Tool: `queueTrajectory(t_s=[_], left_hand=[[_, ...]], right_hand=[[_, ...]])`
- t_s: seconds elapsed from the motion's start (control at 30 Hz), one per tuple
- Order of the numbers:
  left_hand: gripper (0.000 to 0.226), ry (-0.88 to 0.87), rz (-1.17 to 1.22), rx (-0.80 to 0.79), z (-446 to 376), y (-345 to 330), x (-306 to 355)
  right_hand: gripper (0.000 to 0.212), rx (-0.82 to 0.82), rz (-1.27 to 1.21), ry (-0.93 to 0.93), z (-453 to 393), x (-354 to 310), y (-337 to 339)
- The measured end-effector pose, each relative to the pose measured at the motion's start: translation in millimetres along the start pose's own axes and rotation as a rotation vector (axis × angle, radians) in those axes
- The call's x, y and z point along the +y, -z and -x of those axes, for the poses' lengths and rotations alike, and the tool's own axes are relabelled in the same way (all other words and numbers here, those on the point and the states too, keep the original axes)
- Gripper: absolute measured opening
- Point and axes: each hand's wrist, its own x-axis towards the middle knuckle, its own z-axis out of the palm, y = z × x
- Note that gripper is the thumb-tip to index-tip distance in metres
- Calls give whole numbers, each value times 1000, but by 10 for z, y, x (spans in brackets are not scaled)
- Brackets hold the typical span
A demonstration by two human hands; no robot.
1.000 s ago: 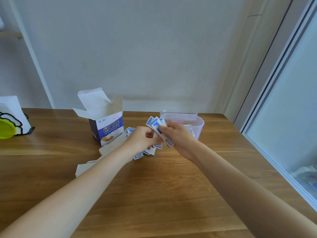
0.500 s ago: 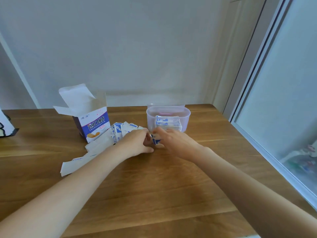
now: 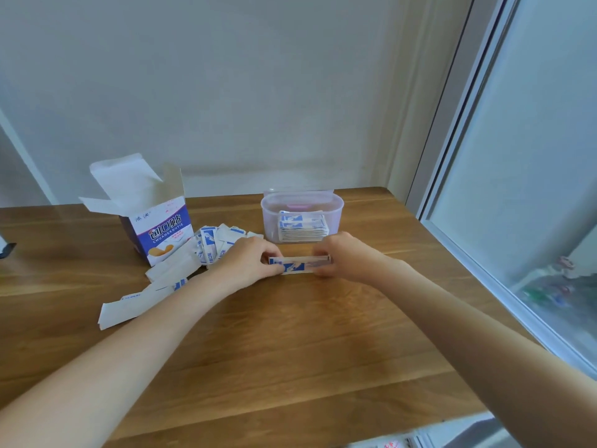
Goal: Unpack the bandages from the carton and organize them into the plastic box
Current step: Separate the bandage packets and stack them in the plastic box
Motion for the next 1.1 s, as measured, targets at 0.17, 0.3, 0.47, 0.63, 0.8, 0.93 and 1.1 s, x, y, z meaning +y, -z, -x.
queueTrajectory(t_s=[0.17,0.3,0.47,0.63,0.8,0.93,1.1], left_hand=[[14,-5,22,23,40,-24,6],[19,120,201,156,87,-102,-22],[31,23,-64,272,181,-145,74],[30,-7,-52,225,199,-46,83],[23,149,454,408,-242,393,192],[15,191,214,435,-613,551,292],[16,214,-242,181,-897,456,317]], right_hand=[[18,45,-16,56,23,-42,-24],[31,186,-11,111,45,-2,-165],[25,322,19,187,93,22,-330],[24,412,-213,114,91,-20,-179],[15,658,-653,-174,-185,41,397],[15,567,-569,-310,-509,97,602],[15,336,-346,-451,-761,143,547]])
